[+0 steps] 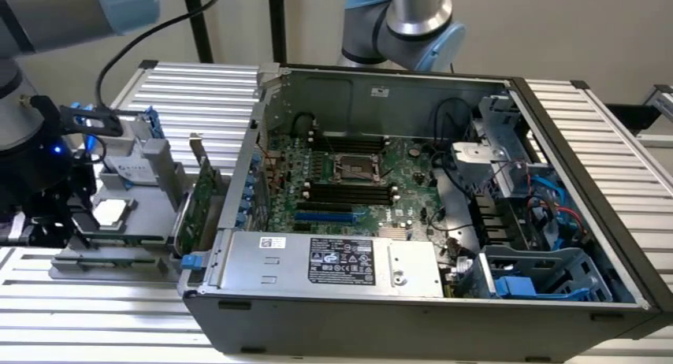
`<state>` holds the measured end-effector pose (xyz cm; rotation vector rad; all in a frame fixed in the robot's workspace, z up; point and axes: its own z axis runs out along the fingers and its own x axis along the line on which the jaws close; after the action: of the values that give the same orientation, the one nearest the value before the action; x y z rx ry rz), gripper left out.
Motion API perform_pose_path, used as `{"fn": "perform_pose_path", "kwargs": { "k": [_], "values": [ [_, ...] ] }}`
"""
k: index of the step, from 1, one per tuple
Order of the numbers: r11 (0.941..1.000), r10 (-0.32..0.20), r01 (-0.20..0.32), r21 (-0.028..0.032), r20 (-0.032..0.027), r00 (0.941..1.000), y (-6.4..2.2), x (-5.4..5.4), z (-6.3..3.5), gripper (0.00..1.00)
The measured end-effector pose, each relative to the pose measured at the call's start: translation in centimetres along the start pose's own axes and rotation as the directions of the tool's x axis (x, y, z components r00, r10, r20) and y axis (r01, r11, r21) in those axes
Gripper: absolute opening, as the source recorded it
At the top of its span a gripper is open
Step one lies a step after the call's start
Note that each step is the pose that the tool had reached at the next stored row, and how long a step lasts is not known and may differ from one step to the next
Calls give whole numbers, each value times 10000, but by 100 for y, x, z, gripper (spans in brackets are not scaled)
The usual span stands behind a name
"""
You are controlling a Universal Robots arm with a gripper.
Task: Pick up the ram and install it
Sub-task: 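Pick up the ram and move it above insertion slot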
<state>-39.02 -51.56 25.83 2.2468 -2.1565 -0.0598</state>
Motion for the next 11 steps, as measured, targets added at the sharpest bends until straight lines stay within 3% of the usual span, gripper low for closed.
{"fn": "perform_pose_path", "kwargs": {
  "k": [11],
  "values": [
    [10000,-96,96,-1,-5,10000,-55,10,198,100]
  ]
}}
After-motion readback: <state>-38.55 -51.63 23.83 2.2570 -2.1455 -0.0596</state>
